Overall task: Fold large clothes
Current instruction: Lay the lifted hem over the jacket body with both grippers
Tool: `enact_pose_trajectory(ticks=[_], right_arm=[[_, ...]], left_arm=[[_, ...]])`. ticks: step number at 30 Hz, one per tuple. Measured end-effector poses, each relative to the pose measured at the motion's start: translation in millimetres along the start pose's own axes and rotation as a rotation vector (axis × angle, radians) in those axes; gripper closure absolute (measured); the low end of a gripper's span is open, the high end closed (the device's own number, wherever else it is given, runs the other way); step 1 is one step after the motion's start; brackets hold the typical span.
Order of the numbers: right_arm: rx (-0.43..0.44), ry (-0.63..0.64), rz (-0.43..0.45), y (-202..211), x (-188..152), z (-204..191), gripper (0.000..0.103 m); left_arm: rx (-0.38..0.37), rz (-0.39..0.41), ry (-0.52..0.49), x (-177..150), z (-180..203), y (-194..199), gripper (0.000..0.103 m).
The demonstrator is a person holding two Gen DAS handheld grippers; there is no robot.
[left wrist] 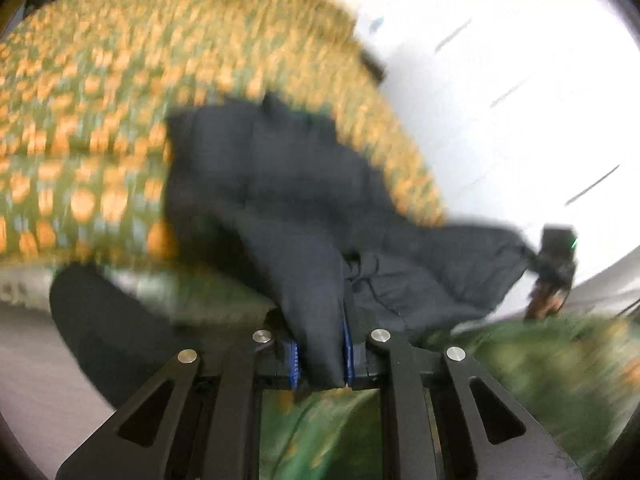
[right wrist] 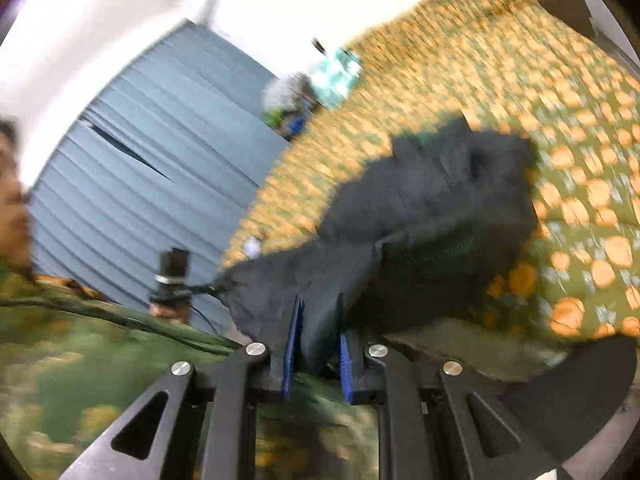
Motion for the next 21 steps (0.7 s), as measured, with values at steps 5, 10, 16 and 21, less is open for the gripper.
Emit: enact_pose_trajectory(ticks=[5,10,16,21], right_arm=[[-0.004,0.049,0.109,-32,80,23,0.086],[-0.079,-0.118,0.150,-126,156,128,0.086],[-0.300,-0.366,0.060,-227,147,221,0.082],[-0.260,-0.386,0.117,-223,144,214,0.000]], left_arm=[[-0.033,0.128,-0.074,87,-2,-22,0.088],[0.036,0.126,0.013,170,-66,-113,0.083],[0.132,-0.023,0.214,187,-141,-188,0.060],[0.047,0.071,0.181,197,-130,-146,0.005]])
Point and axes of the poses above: each gripper's, at about its wrist camera, not at the fingertips, and y roughly against the way its jaws point, z to its right, x to its top, the point moved 2 cm from there along -y, roughly the way its jaws point, and after that the axes turned 8 degrees about -x, right-handed, at the moved point
